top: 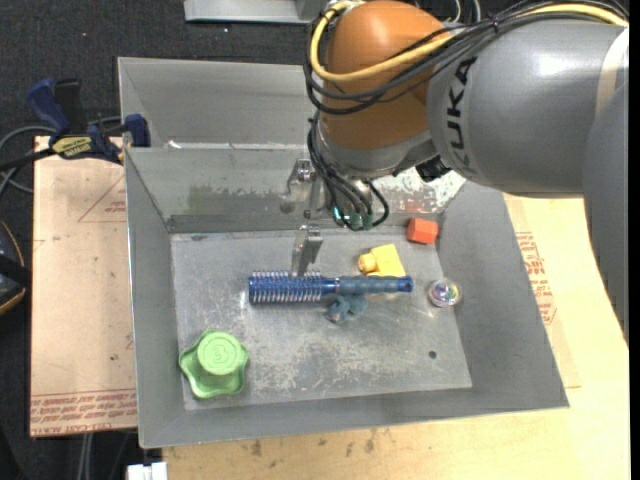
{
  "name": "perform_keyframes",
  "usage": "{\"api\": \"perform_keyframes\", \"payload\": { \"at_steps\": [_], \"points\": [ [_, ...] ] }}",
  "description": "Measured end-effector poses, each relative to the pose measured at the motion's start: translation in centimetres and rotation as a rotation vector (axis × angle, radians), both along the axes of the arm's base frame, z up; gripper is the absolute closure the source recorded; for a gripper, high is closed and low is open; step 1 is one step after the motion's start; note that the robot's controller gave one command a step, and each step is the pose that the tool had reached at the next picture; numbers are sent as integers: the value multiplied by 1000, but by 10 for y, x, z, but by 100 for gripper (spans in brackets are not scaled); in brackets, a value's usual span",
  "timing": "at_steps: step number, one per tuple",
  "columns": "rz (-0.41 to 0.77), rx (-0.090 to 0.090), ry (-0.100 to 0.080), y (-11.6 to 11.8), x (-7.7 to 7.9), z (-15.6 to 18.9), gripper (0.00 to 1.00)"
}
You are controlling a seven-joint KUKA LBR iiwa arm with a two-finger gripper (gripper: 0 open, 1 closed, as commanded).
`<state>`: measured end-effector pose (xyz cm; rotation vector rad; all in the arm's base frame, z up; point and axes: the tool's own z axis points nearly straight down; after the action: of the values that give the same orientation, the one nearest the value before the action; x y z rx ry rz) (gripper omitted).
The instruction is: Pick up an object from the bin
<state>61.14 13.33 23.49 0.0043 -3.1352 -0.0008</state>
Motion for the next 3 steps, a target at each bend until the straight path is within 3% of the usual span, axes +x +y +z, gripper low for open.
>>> {"api": "perform_keyframes", "payload": {
  "at_steps": [1, 2, 3],
  "points": [
    [86, 0, -2, 46, 29, -153, 0],
    [374, 1, -7, 24, 12, -145, 0],
    [319, 2, -5, 14, -30, -127, 0]
  ]
}}
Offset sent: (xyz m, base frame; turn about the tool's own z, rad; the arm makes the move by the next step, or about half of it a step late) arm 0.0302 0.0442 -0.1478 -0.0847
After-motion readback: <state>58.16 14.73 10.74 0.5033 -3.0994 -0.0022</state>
